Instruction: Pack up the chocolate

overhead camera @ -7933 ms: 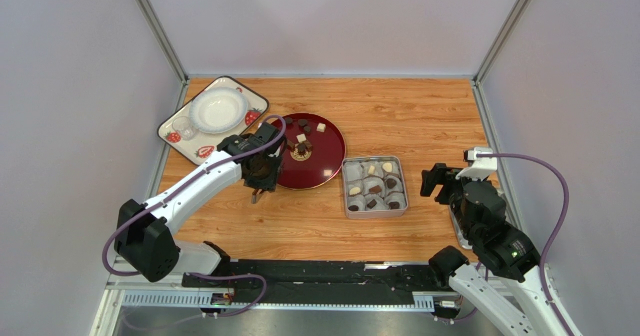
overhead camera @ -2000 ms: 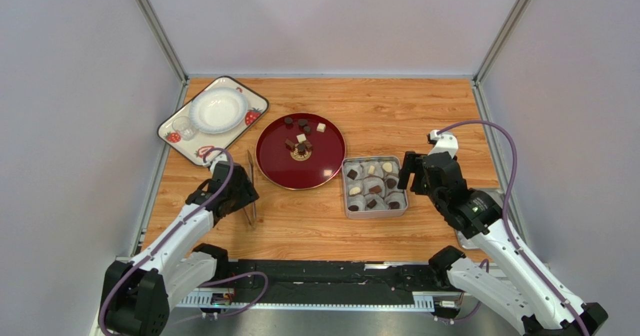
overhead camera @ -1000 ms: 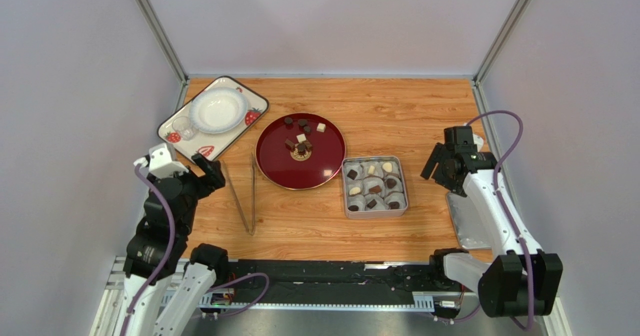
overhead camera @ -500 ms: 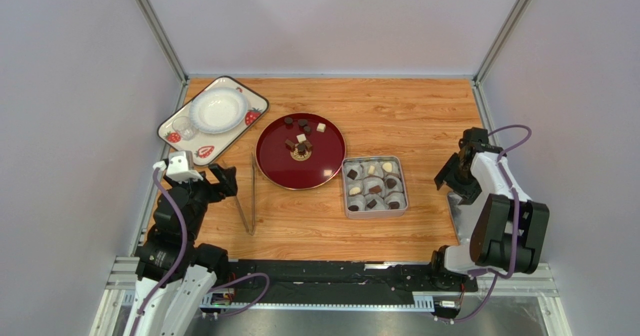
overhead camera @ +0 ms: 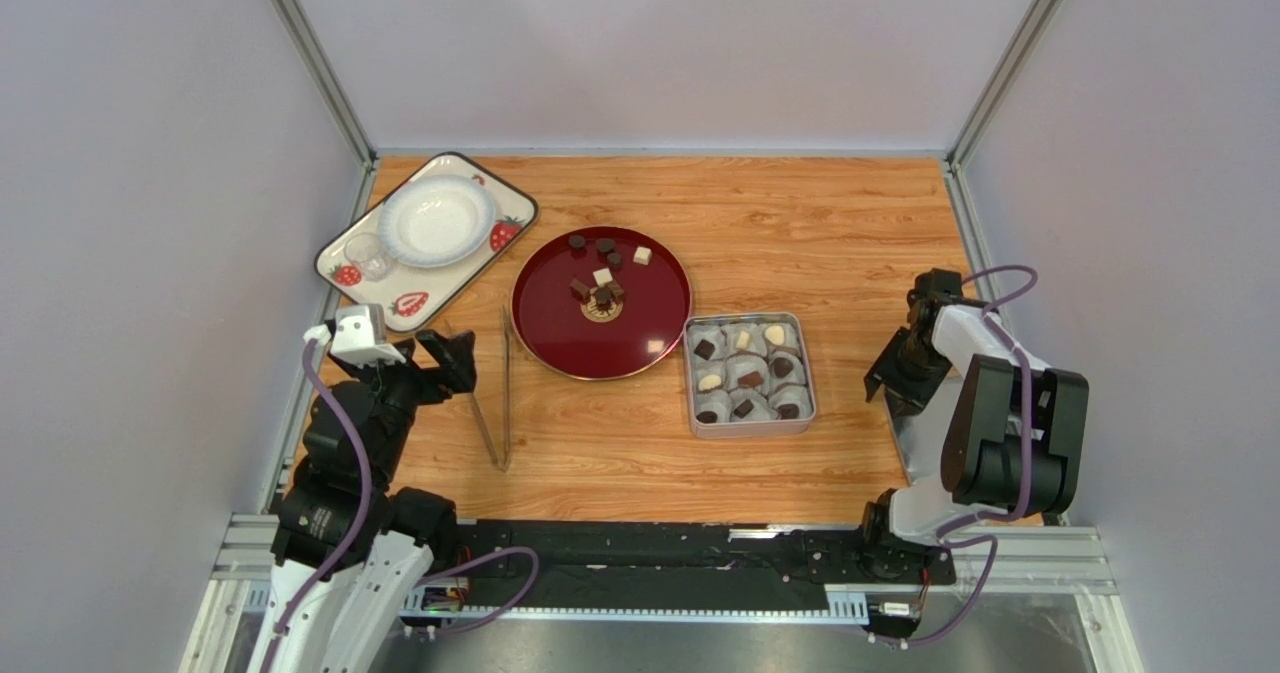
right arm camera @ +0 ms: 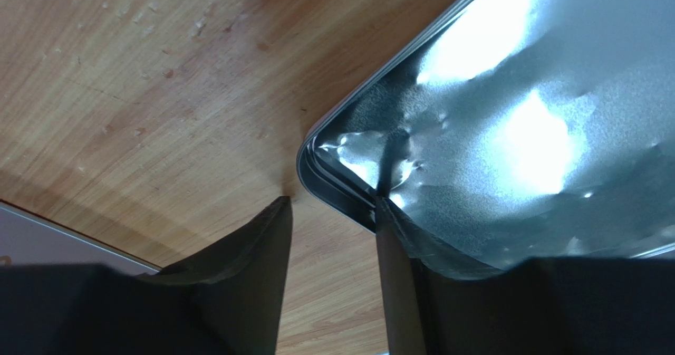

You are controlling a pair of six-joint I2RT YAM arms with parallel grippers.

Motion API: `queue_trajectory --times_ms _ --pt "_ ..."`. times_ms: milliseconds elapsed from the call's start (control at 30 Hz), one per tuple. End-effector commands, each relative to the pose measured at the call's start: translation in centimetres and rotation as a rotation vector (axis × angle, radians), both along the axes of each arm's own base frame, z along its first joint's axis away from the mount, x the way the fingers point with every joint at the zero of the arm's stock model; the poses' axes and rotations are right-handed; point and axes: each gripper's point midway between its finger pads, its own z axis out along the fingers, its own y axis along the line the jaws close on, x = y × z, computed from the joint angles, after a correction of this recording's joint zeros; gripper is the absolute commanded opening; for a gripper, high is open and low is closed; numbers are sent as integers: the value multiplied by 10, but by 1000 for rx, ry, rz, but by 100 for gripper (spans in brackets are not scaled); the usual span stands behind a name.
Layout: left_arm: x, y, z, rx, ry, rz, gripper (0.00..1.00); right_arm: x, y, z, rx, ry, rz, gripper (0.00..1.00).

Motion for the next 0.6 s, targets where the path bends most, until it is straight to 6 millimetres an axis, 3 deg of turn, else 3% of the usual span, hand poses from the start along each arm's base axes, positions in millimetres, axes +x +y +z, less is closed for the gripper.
queue_trajectory --times_ms 0,133,300,333,467,567 --pt "1 -2 9 3 -43 -16 94 20 5 -6 17 -45 20 36" --pt "1 -3 8 3 -39 -16 94 43 17 -5 50 -73 43 29" --pt "2 -2 7 4 -34 -11 94 82 9 0 -7 -106 25 19" --pt "2 -3 7 3 -33 -14 94 98 6 8 -20 -140 19 19" --pt "2 -3 6 5 -30 -14 93 131 -5 12 -61 -171 26 21" --pt "2 -2 6 6 -25 -11 93 131 -7 10 -67 -125 63 26"
